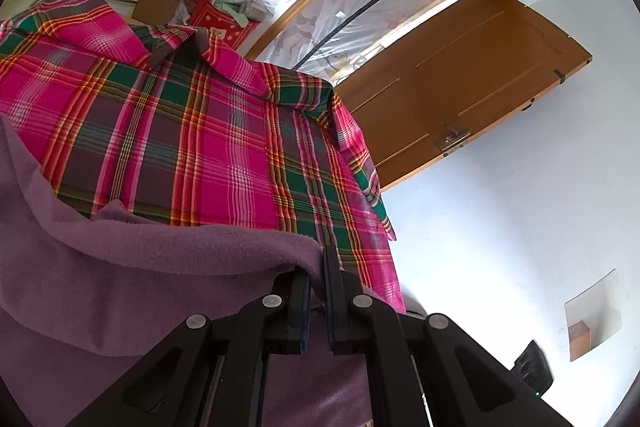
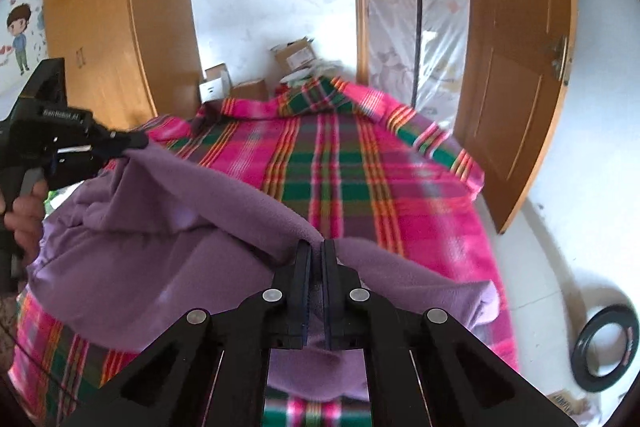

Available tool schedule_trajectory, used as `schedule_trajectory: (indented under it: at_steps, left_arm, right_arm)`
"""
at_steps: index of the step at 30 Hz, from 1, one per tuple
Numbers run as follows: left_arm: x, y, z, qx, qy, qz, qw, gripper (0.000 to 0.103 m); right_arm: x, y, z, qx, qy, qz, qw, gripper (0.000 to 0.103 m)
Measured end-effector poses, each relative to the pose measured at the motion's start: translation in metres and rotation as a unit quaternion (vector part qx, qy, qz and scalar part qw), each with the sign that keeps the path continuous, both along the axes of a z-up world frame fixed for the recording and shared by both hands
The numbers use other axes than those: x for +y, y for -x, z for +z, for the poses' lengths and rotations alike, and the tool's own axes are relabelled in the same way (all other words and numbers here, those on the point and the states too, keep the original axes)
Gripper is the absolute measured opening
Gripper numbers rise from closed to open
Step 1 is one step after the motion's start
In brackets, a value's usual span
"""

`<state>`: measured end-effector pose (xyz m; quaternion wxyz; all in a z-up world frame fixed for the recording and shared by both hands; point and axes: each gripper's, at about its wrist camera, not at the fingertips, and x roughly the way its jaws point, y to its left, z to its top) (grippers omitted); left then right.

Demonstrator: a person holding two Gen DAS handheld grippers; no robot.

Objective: Fold clothes

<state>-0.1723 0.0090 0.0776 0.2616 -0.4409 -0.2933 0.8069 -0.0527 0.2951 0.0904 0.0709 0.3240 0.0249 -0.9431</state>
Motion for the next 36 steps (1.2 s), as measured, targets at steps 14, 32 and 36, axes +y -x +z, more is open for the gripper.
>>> schedule_trajectory:
  at_steps: [14, 32, 36]
  left_arm:
    - [0.007, 0.044, -0.03, -0.044, 0.021, 0.01, 0.9987, 0.006]
    - [0.022, 0.098, -0.053, -0.073, 0.031, 0.005, 0.9969, 0.007]
    - [0.02, 0.095, -0.054, -0.072, 0.034, -0.007, 0.9968, 0.012]
  right_arm:
    - [-0.007, 0.094, -0.013, -0.023, -0.085, 0.001, 0.996, 0.005]
    - [-0.013, 0.175, -0.046, -0.041, -0.154, -0.01, 0.987, 0.005]
    - [-0.014, 0.179, -0.054, -0.058, -0.16, -0.016, 0.985, 0.005]
